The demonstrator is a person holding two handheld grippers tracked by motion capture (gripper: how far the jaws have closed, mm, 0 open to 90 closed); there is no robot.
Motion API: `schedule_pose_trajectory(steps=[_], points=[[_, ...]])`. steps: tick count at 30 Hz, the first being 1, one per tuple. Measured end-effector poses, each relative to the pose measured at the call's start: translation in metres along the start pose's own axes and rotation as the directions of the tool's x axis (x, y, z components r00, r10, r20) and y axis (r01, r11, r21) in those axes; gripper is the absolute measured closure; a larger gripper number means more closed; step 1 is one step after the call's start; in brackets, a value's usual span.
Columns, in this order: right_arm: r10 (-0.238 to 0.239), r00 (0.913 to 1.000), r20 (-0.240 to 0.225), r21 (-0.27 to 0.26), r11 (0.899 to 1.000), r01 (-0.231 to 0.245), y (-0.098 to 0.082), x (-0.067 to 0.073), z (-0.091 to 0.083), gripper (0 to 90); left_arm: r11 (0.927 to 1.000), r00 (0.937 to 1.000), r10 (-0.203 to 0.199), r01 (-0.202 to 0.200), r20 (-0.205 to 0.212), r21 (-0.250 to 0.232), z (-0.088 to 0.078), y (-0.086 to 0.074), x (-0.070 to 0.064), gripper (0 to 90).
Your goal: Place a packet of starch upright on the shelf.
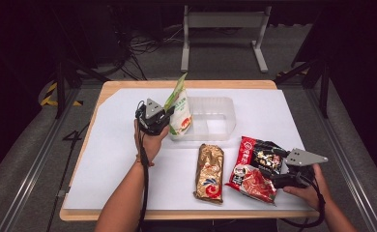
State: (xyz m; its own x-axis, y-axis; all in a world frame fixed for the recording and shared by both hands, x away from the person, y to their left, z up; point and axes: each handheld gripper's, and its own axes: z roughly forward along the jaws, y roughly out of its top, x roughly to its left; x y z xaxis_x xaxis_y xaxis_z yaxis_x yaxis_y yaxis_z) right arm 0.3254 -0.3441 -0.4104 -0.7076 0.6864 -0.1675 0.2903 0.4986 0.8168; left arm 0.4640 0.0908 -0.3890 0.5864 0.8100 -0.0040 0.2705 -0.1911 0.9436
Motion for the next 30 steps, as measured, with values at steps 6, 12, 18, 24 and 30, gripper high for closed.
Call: schedule_pose_trajectory(steps=[6,12,18,24,30], points=[[0.015,0.9999,0.002,-0.009,1.0,-0.015,0.0003,-0.0011,-0.0008,14.2,0.9996,0.9998,0.021,-0.021,-0.005,0.017,-0.0013,0.0,-0.0009,85.3],[0.008,1.0,0.0,-0.004,1.0,-0.008,0.0003,0.0,-0.0004,14.3,0.999,0.9994,0.034,-0.034,-0.002,0.029,-0.0022,-0.0029,-0.0011,83.8],[0.015,0.9999,-0.006,0.0,1.0,-0.015,0.0015,0.0002,0.001,14.4,0.9975,0.9983,0.058,-0.058,0.003,0.039,-0.0026,-0.0042,-0.0012,82.9],[0.011,0.9999,-0.007,0.008,1.0,-0.011,0.0024,0.0004,0.0038,14.5,0.9972,0.9981,0.062,-0.062,0.008,0.042,-0.0021,-0.0047,0.0,83.1],[0.011,0.9999,-0.009,0.008,1.0,-0.011,0.0035,0.0,0.0048,14.6,0.9965,0.9976,0.068,-0.069,0.009,0.049,-0.0034,-0.0066,-0.0004,80.1]])
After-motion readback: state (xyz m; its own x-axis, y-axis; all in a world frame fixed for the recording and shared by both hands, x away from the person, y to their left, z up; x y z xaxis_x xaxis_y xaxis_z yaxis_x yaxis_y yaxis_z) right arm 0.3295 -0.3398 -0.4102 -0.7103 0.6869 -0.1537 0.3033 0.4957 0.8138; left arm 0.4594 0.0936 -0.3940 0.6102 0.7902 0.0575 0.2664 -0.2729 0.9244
